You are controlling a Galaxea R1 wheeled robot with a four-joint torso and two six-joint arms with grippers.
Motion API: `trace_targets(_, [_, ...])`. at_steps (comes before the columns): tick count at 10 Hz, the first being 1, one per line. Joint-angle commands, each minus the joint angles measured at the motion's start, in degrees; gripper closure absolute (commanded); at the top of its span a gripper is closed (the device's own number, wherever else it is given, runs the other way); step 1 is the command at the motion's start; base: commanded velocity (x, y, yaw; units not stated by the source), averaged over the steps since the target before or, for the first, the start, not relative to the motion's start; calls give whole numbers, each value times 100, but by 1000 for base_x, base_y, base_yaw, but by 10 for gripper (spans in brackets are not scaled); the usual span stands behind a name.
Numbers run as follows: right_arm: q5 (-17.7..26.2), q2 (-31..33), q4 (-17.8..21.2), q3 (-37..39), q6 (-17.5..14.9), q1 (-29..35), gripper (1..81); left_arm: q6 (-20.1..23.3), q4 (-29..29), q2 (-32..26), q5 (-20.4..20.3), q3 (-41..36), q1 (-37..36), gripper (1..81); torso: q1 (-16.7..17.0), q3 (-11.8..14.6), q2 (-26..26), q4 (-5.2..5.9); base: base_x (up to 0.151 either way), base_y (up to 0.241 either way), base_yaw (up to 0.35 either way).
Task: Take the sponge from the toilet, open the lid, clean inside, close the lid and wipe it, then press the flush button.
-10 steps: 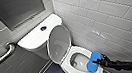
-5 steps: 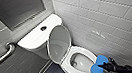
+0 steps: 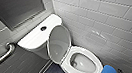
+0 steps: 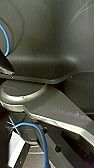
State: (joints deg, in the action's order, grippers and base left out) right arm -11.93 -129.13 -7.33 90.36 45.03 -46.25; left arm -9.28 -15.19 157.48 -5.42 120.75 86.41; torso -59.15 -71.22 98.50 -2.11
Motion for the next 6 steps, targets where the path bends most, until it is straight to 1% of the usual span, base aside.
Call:
trace_targets(1, [446,481,-155,-938,-30,76,811,5,-37,-14,437,-139,180,10,0,0,0,0,0,0,0])
trace_targets(3, [517,922,-366,-1452,-65,181,811,5,-37,-14,437,-139,180,10,0,0,2,0,0,0,0])
trace_targets(4, [751,1088,-532,-1557,-65,435,811,5,-37,-5,437,-130,180,10,0,0,2,0,0,0,0])
trace_targets(6, [1909,985,-664,-1435,-56,1303,811,5,-28,3,437,-113,171,10,0,0,2,0,0,0,0])
